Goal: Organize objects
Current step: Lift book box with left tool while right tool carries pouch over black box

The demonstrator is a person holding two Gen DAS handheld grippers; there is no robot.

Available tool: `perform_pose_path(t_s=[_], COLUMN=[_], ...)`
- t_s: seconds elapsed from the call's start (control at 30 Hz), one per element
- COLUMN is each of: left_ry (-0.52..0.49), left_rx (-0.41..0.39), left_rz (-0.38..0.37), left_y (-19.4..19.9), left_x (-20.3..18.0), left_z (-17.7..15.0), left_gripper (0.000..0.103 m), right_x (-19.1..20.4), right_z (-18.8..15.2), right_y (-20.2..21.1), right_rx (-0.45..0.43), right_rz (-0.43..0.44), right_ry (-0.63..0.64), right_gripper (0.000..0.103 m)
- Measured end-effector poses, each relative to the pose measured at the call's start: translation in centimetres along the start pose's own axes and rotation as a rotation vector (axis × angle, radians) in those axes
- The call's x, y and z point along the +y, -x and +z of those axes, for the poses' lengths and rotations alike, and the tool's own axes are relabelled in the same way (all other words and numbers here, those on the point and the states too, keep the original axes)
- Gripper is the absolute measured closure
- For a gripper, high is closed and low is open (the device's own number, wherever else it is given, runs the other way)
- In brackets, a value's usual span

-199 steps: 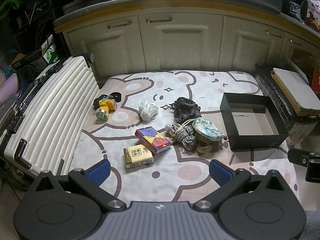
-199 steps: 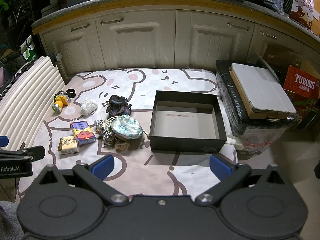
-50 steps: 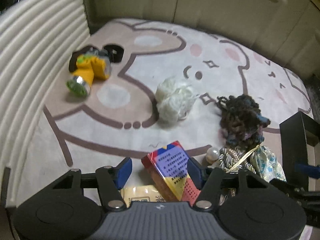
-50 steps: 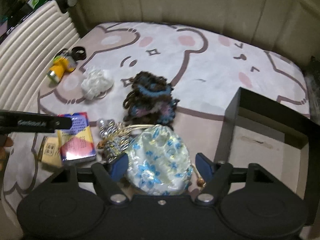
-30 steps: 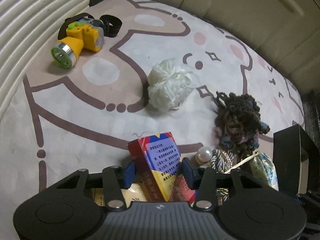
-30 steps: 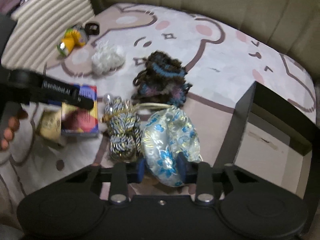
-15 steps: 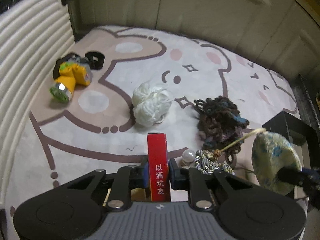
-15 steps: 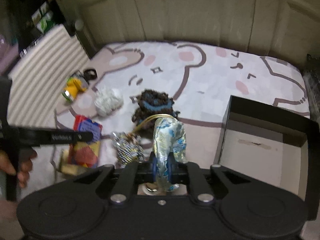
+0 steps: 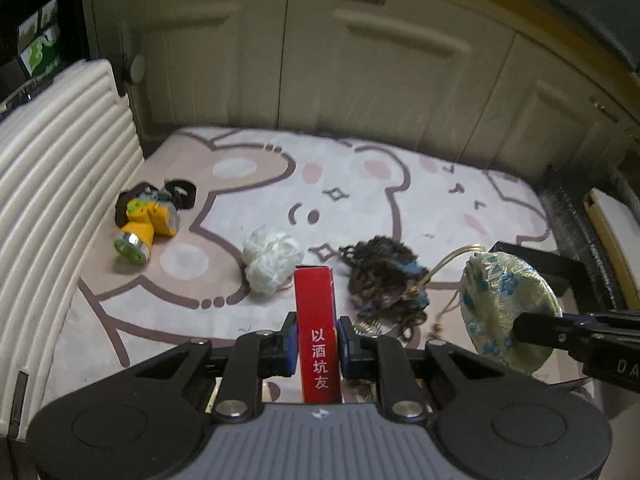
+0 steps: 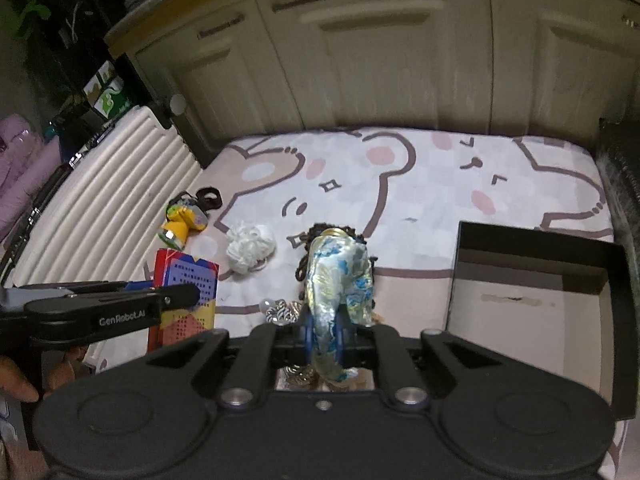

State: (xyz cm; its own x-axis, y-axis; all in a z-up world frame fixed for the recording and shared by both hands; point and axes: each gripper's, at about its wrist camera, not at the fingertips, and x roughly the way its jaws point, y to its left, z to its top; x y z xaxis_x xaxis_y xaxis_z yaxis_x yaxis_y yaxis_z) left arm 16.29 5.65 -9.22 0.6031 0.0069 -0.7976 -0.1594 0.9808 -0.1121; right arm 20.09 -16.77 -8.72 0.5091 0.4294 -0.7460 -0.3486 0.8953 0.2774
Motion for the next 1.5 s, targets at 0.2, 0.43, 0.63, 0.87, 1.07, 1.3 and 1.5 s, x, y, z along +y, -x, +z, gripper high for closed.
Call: perform_pose_path(t_s=[0.2, 0.43, 0.63, 0.87, 1.07, 1.3, 1.5], left_ry=[0.022, -0.001, -0.043, -0.069, -0.113, -0.142, -0.128], left_rx=[-0.097, -0.169, -0.167, -0.155, -0.131, -0.090, -0.069], left_rz=[-0.030, -0.092, -0.162, -0.251, -0.295, -0.348, -0.367], left_y=[2.8, 4.1, 3.3, 1.9, 0.2, -2.3, -4.3], left_x=[-1.0, -4.3, -8.2, -12.1, -14.8, -16.3, -16.4], left_z=[0.8, 1.2, 1.4, 1.7, 1.9, 1.9, 2.2], left_gripper=[0.083, 0.083, 0.083, 0.083, 0.083, 0.083, 0.083], right_x=[-1.3, -4.8, -8.8, -13.4, -14.4, -14.8, -16.6], right_z=[0.8, 1.0, 0.2, -0.8, -1.2, -1.3, -2.0], right_y=[4.4, 8.3, 8.5, 6.8, 1.8, -4.5, -3.7], right_rx=[-0.128, -0.240, -0.230, -0.172, -0.060, 0.049, 0.018], right_rz=[0.011, -0.062, -0.167, -0.353, -0.468, -0.507, -0.383], right_ry=[-0.027, -0.078, -0.100, -0.092, 0.019, 0.092, -0.041], right_gripper=[0.092, 0.092, 0.092, 0.092, 0.092, 0.092, 0.045])
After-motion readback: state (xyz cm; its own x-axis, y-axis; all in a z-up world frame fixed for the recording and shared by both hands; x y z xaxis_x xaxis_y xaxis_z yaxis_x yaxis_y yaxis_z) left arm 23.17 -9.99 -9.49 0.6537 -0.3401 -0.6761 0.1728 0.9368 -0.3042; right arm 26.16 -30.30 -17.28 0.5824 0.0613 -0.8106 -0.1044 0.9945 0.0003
